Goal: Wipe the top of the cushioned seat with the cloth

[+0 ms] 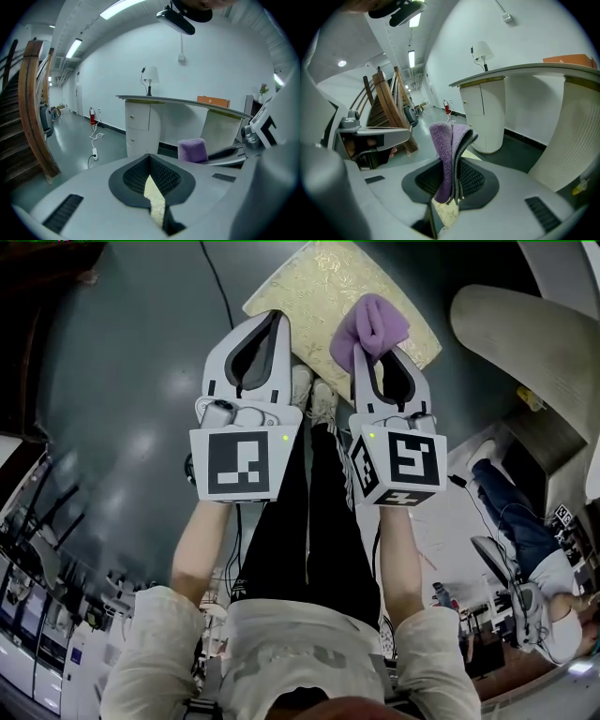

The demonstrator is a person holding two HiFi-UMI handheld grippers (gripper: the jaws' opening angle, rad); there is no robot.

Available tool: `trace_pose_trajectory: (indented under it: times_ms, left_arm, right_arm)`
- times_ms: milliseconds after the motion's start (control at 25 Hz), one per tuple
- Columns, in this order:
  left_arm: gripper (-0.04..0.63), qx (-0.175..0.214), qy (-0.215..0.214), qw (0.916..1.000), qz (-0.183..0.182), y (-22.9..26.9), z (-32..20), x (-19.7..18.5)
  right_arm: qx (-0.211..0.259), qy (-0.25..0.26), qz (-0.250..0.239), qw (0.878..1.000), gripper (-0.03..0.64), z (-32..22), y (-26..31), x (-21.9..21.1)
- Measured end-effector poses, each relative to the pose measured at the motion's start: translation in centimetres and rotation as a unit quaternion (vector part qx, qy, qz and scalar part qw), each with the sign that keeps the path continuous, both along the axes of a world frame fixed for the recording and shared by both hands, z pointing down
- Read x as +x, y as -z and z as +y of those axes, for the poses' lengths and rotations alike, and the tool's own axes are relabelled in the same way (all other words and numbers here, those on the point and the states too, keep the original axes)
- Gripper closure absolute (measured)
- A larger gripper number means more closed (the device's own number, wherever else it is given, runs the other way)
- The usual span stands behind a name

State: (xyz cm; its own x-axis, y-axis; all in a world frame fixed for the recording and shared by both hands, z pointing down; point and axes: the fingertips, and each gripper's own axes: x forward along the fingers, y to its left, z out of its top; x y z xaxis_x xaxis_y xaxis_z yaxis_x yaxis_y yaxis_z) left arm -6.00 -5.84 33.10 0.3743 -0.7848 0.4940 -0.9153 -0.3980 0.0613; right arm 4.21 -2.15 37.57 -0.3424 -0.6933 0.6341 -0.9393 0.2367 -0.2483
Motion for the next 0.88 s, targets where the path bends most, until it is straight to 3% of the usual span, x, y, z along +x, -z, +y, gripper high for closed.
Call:
trace_pose_trajectory:
  times_ms: [240, 360, 520, 880]
  left_arm:
    - [0.589, 0.0, -0.006, 1.0, 0.001, -0.5, -0.9, -0.3]
    - [0.589, -0.006, -0.009, 0.9999, -0.003, -1.4, -1.5, -0.5]
    - [0.589, -0.005, -0.008, 0.9999, -0.008, -2.5, -2.4, -1.0]
    - [0.589, -0.021, -0.005, 0.9996, -0.017, -5.0, -3.4, -1.9]
  right_arm:
    - [-0.005, -0.01, -0.013, 1.0, 0.528, -2.7, -1.0, -0.4]
    - [-0.034, -0.022, -0.045, 0.998, 0.528, -5.6, -3.3, -0.6]
    - [-0.096, -0.059, -0.109, 0.988, 0.528, -9.8, -7.6, -1.6]
    - [-0.169, -0.104, -0.155, 0.968, 0.528, -14.2, -14.1, -2.9]
